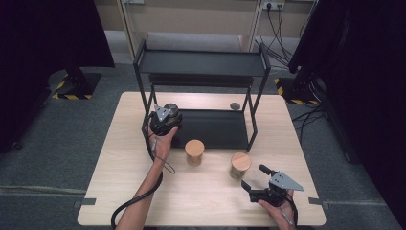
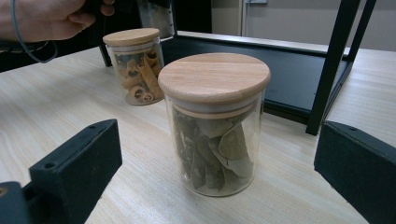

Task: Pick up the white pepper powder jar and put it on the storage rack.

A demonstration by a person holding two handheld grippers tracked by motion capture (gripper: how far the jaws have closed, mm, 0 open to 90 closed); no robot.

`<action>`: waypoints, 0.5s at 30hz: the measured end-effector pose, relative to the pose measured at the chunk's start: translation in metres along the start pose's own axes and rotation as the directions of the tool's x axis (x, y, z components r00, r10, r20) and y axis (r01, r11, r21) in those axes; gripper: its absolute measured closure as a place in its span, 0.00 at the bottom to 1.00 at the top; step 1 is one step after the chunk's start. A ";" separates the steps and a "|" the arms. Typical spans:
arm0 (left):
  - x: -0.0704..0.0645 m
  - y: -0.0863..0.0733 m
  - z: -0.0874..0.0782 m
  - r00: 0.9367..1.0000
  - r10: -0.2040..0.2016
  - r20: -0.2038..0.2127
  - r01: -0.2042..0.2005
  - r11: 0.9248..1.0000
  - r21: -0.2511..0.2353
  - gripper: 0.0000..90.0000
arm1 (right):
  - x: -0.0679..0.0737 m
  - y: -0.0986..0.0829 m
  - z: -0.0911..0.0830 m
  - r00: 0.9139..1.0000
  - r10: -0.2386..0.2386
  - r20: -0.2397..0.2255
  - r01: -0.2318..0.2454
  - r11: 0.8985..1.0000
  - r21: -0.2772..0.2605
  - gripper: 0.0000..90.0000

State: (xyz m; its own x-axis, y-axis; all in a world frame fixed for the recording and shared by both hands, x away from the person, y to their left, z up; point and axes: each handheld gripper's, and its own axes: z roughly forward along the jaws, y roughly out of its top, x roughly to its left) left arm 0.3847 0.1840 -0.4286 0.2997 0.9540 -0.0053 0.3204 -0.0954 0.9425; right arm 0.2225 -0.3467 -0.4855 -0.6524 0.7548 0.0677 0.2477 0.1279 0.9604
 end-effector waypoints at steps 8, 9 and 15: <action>-0.001 -0.002 0.006 1.000 -0.006 -0.013 0.006 1.000 0.011 0.34 | 0.000 0.000 0.000 1.000 -0.002 -0.001 0.002 1.000 0.001 0.01; -0.001 -0.003 0.007 1.000 -0.008 -0.014 0.008 1.000 0.012 0.34 | 0.000 0.000 0.000 1.000 -0.001 -0.001 0.001 1.000 0.001 0.01; -0.002 -0.006 0.012 1.000 -0.009 -0.021 0.010 1.000 0.016 0.34 | 0.000 0.000 0.000 1.000 -0.002 -0.002 0.002 1.000 0.001 0.01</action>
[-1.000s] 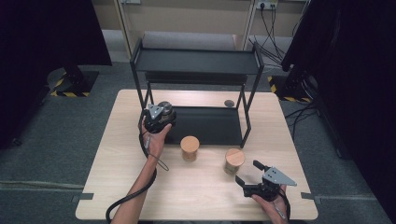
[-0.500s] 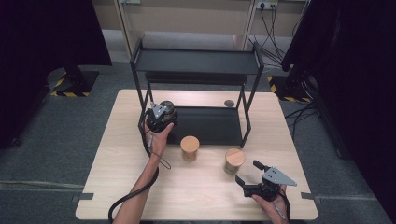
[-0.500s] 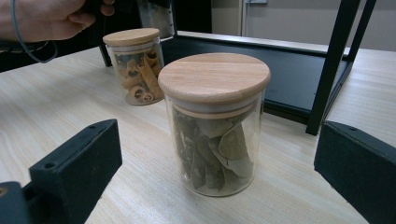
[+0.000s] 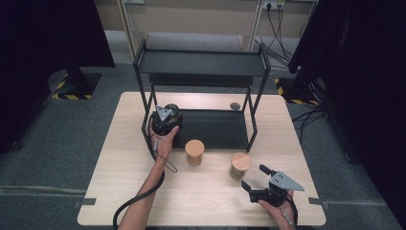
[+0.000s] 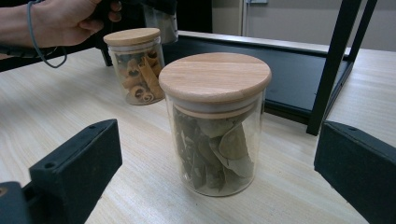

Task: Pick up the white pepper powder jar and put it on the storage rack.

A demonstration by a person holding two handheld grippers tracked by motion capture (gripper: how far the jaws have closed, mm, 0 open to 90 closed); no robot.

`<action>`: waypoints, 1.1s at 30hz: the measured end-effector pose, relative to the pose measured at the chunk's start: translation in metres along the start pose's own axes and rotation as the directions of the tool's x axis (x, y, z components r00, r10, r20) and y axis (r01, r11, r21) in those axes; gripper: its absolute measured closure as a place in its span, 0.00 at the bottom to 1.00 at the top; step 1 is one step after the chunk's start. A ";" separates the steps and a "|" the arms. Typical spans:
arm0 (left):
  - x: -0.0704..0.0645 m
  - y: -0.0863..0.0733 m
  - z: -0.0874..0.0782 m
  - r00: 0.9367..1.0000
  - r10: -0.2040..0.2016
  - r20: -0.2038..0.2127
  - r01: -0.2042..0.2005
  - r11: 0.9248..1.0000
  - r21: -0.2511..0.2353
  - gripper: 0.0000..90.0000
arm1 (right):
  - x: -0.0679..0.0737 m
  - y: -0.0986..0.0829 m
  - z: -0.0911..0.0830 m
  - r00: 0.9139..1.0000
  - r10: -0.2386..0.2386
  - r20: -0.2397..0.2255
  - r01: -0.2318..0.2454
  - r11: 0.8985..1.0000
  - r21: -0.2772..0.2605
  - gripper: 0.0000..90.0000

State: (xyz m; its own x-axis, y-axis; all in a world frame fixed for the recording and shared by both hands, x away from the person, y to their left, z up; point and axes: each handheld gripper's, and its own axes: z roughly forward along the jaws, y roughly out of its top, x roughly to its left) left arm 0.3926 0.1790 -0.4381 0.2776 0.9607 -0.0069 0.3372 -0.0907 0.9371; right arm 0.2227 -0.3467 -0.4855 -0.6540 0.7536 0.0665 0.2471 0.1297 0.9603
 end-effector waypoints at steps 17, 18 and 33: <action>-0.003 -0.005 0.010 1.000 -0.008 -0.001 0.008 1.000 0.004 0.34 | 0.000 0.000 0.000 1.000 0.000 -0.002 0.000 1.000 0.000 0.01; -0.003 -0.005 0.010 1.000 -0.006 -0.002 0.006 1.000 0.005 0.34 | 0.000 0.000 0.000 1.000 0.000 -0.002 0.000 1.000 0.000 0.01; -0.004 -0.007 0.018 1.000 -0.005 0.000 0.005 1.000 0.009 0.34 | -0.001 0.000 0.000 1.000 0.003 -0.003 -0.003 1.000 -0.002 0.01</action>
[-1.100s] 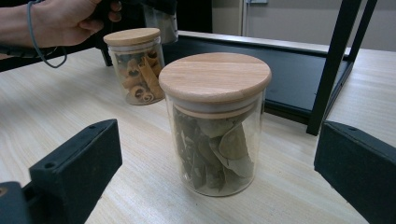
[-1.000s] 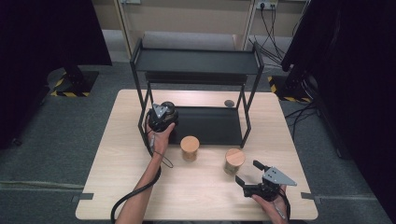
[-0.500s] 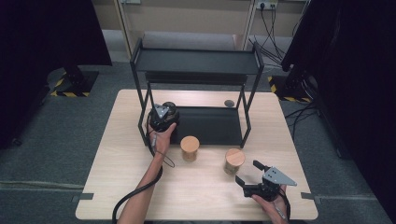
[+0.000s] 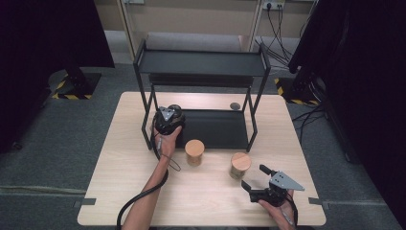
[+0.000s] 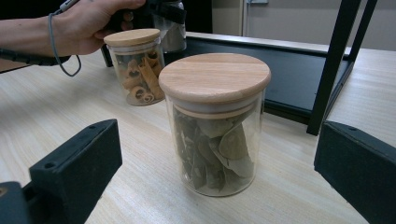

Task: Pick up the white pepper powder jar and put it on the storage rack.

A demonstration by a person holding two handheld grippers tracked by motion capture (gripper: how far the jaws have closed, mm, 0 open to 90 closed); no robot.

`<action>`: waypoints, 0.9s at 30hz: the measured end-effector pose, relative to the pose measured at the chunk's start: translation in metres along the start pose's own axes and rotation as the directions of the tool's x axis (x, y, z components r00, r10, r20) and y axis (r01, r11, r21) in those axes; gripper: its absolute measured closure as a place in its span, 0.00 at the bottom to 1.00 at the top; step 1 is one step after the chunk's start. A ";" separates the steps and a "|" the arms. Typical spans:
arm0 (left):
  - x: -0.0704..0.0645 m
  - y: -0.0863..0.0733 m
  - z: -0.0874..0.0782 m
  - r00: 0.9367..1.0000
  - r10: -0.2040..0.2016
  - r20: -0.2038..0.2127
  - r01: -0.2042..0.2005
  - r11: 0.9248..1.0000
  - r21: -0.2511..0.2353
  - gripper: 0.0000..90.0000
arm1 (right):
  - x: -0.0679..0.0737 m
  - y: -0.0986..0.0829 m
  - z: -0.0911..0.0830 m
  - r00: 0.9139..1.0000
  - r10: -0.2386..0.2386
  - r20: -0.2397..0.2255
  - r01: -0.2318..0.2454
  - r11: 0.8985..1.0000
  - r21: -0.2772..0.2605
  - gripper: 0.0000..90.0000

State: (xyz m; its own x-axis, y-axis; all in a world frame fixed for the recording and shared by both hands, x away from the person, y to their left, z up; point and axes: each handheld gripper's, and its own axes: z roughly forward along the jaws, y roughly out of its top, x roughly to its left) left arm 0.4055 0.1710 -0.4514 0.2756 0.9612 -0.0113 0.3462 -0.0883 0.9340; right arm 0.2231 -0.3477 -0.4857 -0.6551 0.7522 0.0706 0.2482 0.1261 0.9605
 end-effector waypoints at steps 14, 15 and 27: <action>-0.001 -0.003 0.004 1.000 0.015 0.004 -0.015 1.000 0.009 0.34 | 0.000 0.000 0.000 1.000 -0.001 -0.001 0.001 1.000 0.002 0.01; -0.001 -0.003 0.004 1.000 0.017 0.003 -0.017 1.000 0.009 0.34 | 0.000 0.000 0.000 1.000 -0.001 -0.001 0.001 1.000 0.001 0.01; 0.000 -0.004 0.003 1.000 0.010 0.003 -0.010 1.000 0.016 0.34 | 0.000 0.000 0.000 1.000 -0.001 -0.001 0.001 1.000 0.000 0.01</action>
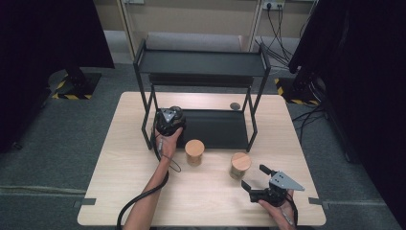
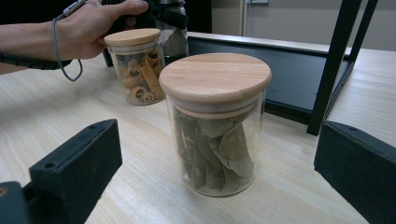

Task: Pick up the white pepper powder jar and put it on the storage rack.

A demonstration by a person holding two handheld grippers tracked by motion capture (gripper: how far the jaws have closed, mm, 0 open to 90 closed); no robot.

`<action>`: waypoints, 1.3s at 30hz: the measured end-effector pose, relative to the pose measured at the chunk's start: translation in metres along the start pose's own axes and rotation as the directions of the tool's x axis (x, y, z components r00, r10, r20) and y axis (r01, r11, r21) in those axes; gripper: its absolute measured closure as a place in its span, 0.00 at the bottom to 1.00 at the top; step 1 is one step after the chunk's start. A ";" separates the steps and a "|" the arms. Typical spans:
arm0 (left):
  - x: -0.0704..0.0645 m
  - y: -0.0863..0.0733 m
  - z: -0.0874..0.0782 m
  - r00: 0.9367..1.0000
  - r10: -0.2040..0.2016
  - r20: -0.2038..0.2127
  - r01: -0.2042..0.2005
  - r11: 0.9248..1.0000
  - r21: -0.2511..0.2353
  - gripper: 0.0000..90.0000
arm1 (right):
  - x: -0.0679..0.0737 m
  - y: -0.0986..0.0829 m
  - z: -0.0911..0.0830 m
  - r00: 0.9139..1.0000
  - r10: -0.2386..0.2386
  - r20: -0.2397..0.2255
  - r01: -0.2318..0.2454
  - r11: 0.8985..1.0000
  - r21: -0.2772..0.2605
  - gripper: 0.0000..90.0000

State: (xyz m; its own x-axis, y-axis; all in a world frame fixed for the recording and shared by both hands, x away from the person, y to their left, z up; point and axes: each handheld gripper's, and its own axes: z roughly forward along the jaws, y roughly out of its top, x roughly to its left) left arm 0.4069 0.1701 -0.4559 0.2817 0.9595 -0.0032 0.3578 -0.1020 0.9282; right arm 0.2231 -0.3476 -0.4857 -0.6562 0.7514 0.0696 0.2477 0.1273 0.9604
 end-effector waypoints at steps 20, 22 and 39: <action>-0.003 0.008 -0.009 0.999 -0.045 -0.024 0.045 0.999 0.006 0.06 | 0.001 0.000 0.000 1.000 -0.002 0.001 0.002 1.000 0.002 0.01; -0.002 0.009 -0.010 0.999 -0.049 -0.019 0.049 0.999 0.009 0.05 | 0.001 0.000 0.000 1.000 -0.003 0.001 0.003 1.000 0.002 0.01; -0.005 0.010 -0.023 0.998 -0.057 0.018 0.057 0.998 0.016 0.03 | 0.000 0.000 0.000 1.000 -0.001 0.002 0.001 1.000 0.002 0.01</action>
State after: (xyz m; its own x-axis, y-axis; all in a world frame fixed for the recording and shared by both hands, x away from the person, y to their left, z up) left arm 0.3883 0.1709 -0.4383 0.2769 0.9588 -0.0627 0.3871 -0.0516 0.9206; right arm 0.2229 -0.3472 -0.4854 -0.6555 0.7522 0.0678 0.2478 0.1294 0.9601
